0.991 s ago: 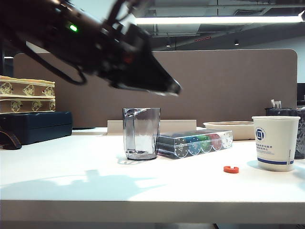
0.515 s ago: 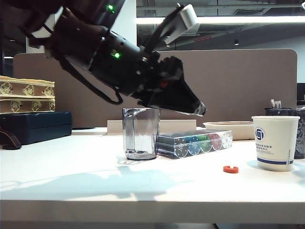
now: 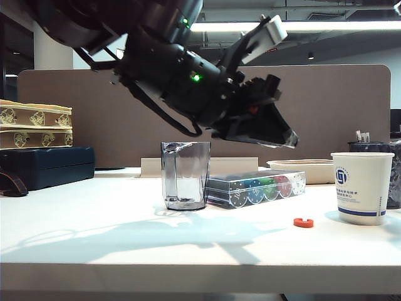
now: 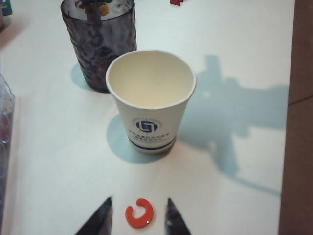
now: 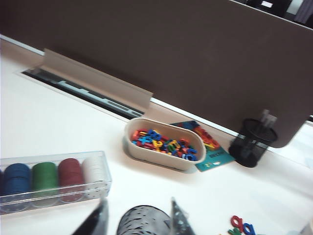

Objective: Pick up the letter "c" and put it in the paper cup.

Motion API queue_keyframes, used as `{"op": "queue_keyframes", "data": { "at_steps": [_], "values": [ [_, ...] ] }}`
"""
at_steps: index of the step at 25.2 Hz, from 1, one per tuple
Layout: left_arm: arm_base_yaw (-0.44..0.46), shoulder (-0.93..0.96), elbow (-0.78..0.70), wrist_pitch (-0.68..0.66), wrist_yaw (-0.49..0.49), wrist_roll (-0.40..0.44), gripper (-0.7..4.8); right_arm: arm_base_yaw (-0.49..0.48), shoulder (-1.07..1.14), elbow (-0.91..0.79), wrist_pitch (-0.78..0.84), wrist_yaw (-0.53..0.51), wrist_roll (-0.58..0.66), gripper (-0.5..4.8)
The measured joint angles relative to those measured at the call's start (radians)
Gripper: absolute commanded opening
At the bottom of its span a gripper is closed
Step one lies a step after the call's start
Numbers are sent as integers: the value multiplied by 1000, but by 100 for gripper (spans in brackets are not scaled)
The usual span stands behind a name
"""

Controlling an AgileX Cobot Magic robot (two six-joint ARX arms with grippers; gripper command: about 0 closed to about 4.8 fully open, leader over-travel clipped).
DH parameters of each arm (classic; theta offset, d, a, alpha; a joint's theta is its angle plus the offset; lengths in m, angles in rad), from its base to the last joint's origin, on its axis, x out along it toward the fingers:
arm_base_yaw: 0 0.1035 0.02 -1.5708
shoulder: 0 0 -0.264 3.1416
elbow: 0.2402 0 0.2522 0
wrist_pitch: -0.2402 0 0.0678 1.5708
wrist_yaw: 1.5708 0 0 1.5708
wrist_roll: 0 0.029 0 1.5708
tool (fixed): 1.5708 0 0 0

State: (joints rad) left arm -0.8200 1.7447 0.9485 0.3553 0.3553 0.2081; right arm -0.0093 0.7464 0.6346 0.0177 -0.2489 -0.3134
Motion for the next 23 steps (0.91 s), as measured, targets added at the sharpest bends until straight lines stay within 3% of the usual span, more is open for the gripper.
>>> {"op": "queue_keyframes", "data": {
  "at_steps": [2, 14, 23],
  "values": [
    [0, 14, 7, -14, 1, -3, 186, 11, 0, 0, -5, 6, 0, 181],
    [-24, 114, 18, -56, -5, -22, 186, 24, -1, 0, -9, 48, -33, 181],
    [-37, 167, 23, -34, -111, -22, 186, 49, -8, 0, -54, 93, -78, 181]
  ]
}}
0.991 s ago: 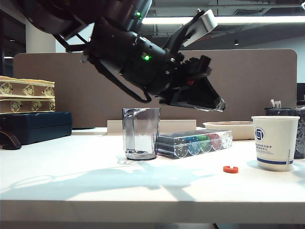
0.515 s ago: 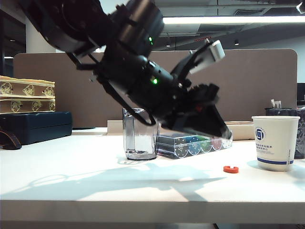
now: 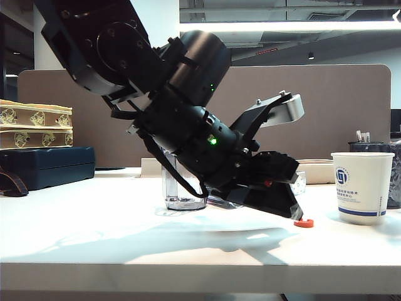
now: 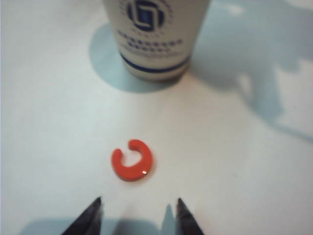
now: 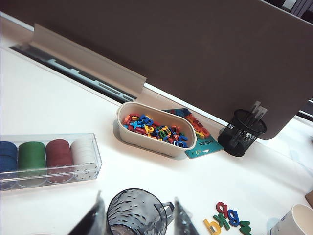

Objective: Pick up the letter "c" and put it in the paper cup.

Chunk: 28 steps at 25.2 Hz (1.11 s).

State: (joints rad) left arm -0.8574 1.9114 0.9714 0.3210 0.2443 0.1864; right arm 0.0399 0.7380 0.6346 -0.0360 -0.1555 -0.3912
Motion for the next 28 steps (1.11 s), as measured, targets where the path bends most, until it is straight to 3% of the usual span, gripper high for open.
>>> {"op": "queue_keyframes", "data": {
  "at_steps": [4, 28],
  "values": [
    [0, 7, 6, 23, -39, 0, 186, 7, 0, 0, 1, 3, -3, 181],
    [-12, 94, 75, 29, -47, -31, 189, 23, -2, 0, -5, 74, -37, 181]
  ]
}}
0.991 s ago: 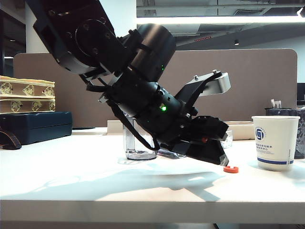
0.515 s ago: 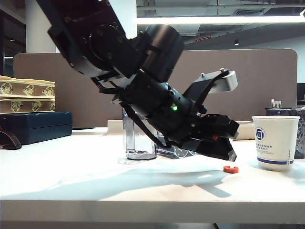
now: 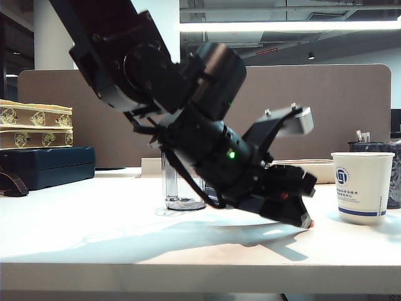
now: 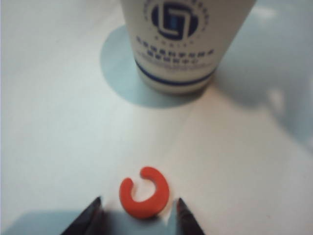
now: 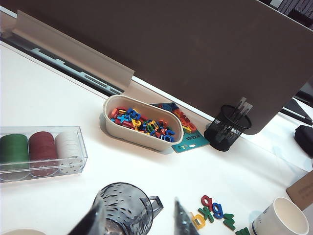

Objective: Pick up the letter "c" and put it in the paper cup.

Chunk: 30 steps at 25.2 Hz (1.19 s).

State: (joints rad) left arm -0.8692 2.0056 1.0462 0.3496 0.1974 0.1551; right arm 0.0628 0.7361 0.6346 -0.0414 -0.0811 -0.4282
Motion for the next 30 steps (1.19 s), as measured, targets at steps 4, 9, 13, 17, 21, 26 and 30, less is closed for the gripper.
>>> {"op": "queue_keyframes", "data": {
  "at_steps": [4, 9, 13, 17, 21, 26, 30],
  "values": [
    [0, 8, 8, 5, 0, -11, 188, 34, 0, 0, -1, 28, -41, 181],
    [0, 11, 9, 9, 0, -16, 188, 44, 0, 0, -4, 37, -50, 181],
    [0, 15, 9, 19, 13, -36, 188, 45, 0, 0, -10, 40, -52, 181],
    [-1, 21, 9, 32, 45, -37, 188, 45, 0, 0, -10, 56, -52, 181],
    [-7, 23, 9, 33, 46, -37, 187, 45, -2, 0, -10, 59, -52, 181],
    [-7, 23, 9, 34, 47, -37, 184, 45, -2, 0, -10, 60, -52, 181],
    [-7, 24, 10, 35, 34, -37, 184, 45, -2, 0, -10, 60, -52, 181]
  ]
}}
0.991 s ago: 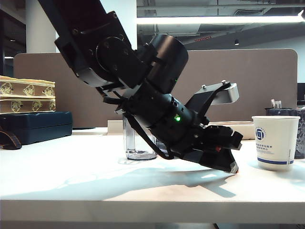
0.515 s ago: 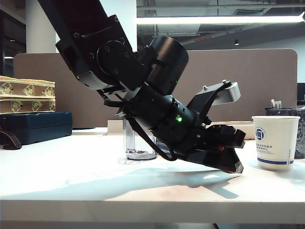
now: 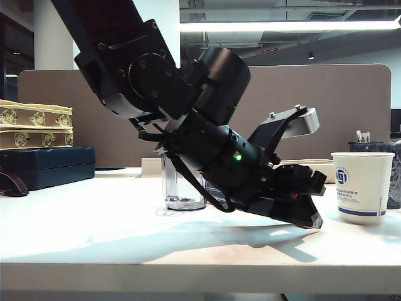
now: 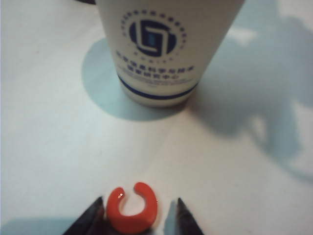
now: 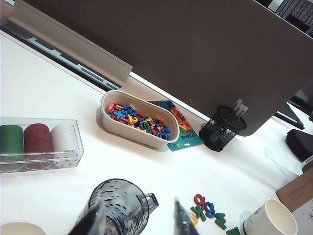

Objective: Pick up the letter "c" and put it in the paper cup.

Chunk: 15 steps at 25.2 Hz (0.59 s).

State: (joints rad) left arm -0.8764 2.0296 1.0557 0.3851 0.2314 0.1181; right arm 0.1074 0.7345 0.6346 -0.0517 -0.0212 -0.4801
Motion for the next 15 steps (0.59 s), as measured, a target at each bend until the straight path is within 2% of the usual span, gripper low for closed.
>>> {"op": "queue_keyframes", "data": {
  "at_steps": [15],
  "values": [
    [0, 28, 43, -27, -1, 1, 184, 0, -21, 0, -16, 23, -19, 181]
  ]
}}
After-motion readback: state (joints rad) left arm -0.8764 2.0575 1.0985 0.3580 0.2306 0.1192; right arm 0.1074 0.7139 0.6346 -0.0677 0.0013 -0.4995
